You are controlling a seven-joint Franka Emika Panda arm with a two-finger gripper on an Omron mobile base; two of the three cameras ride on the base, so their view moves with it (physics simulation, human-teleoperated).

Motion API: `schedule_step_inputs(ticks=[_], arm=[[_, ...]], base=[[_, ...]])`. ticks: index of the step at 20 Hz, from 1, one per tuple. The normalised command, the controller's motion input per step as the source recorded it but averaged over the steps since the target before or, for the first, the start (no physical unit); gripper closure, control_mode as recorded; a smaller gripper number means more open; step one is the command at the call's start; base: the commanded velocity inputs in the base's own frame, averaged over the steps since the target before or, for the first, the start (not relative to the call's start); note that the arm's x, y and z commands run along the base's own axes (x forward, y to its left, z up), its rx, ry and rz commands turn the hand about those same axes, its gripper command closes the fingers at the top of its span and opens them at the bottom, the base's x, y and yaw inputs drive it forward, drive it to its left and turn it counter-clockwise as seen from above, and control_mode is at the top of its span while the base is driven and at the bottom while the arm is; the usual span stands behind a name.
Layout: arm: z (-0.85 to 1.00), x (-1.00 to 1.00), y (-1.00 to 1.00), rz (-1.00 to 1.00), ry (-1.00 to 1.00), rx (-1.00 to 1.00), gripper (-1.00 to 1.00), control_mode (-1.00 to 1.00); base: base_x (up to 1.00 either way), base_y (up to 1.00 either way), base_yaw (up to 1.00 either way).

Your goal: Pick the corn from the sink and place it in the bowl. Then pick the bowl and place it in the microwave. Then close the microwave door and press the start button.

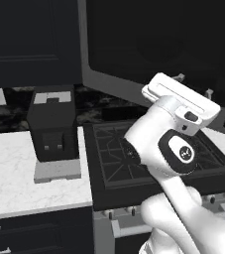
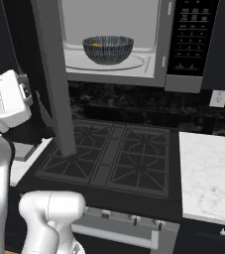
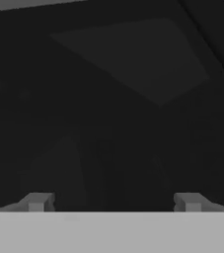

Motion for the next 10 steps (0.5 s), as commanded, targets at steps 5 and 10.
schedule_step_inputs(ticks=[5, 10], arm=[[0.04, 1.00, -0.07, 0.11, 0.20, 0.09, -1.00, -1.00], [0.00, 1.00, -0.39, 0.24, 0.08, 0.12, -1.00, -1.00]], base=[[0.00, 0.00, 0.00], [0.00, 0.00, 0.00]])
